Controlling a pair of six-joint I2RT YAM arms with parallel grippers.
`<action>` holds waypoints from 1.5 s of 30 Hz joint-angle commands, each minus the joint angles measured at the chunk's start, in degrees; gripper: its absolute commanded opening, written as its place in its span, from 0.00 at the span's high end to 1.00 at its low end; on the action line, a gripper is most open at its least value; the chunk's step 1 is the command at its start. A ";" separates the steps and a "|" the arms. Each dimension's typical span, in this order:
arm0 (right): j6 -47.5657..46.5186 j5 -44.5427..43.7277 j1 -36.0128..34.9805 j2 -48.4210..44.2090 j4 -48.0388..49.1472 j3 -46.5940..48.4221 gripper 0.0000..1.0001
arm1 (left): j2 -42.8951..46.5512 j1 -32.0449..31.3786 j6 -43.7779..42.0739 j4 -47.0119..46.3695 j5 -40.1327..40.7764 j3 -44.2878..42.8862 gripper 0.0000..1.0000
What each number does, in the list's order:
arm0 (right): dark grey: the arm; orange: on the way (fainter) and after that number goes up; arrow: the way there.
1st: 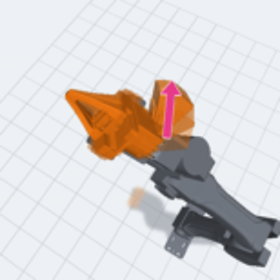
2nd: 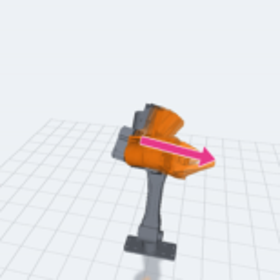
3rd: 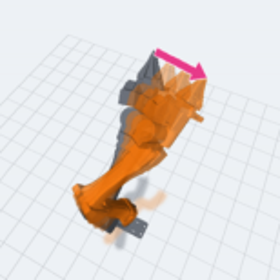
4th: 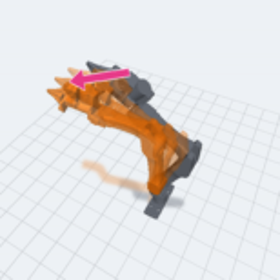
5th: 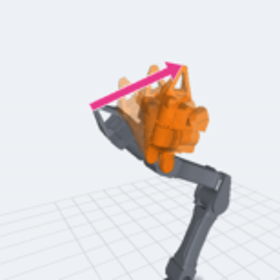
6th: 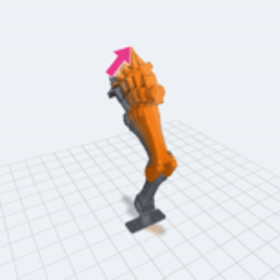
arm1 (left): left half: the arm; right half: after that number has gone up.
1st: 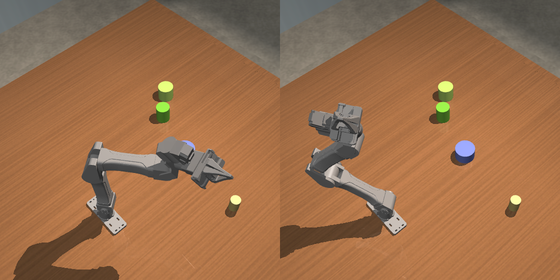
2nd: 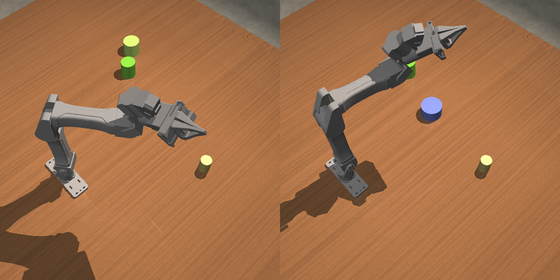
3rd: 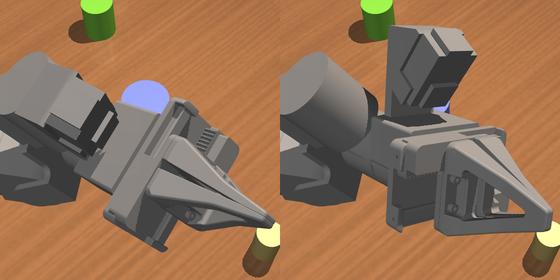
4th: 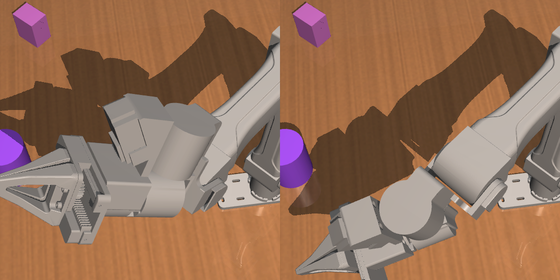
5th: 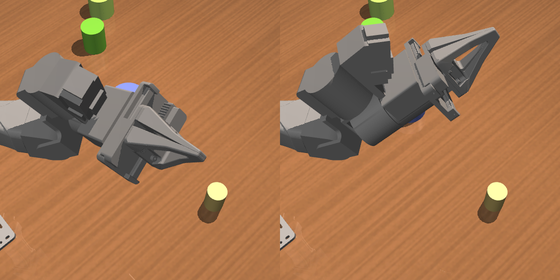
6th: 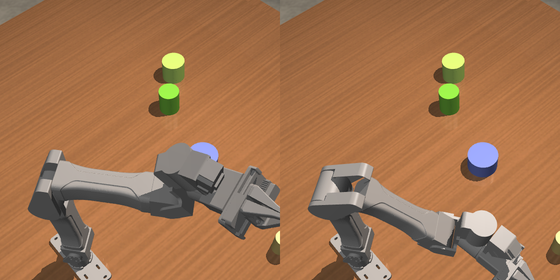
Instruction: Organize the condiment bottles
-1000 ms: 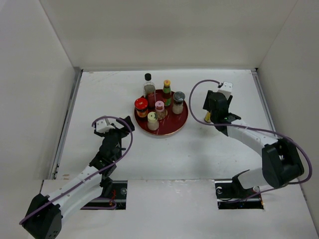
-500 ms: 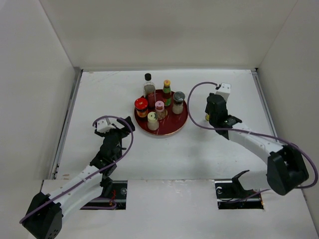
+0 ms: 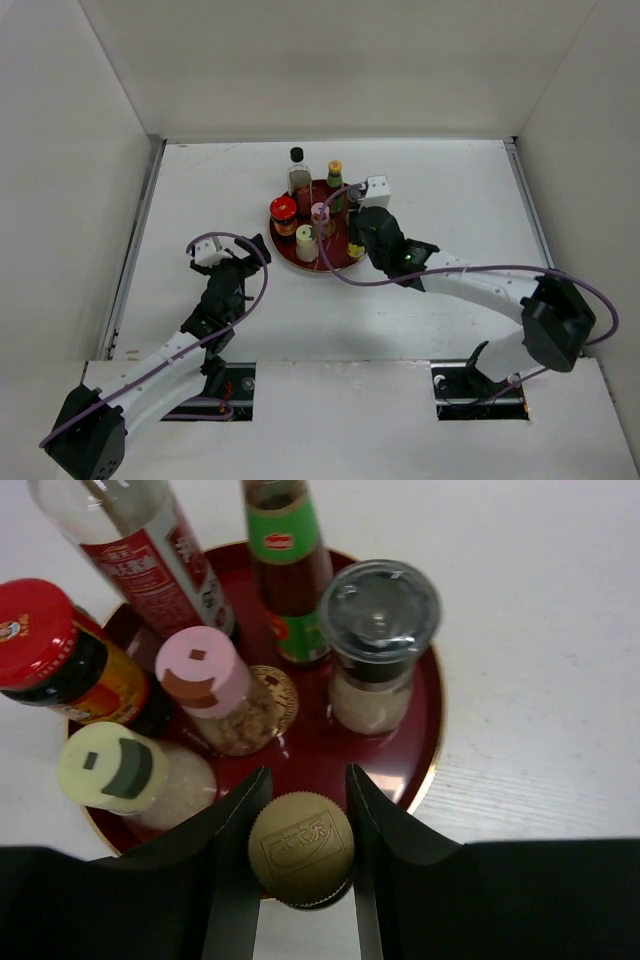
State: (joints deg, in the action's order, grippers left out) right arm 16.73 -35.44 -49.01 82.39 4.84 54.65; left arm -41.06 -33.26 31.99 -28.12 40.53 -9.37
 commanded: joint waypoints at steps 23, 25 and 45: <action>-1.00 1.61 -0.77 15.09 14.41 7.22 0.37 | 0.01 0.52 0.62 -2.47 0.24 -0.57 0.00; -1.26 0.82 -0.77 13.25 14.23 6.96 0.30 | -0.51 0.69 0.62 -2.64 0.25 -0.57 0.00; 14.45 -3.69 11.00 -19.29 14.05 -28.10 0.00 | -5.44 -0.19 0.88 11.51 -0.37 -11.55 0.00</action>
State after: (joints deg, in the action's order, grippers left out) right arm 23.92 -41.65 -38.94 62.74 18.72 28.95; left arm -49.25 -33.19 32.42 -18.20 40.25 -18.76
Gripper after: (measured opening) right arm 0.999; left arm 0.997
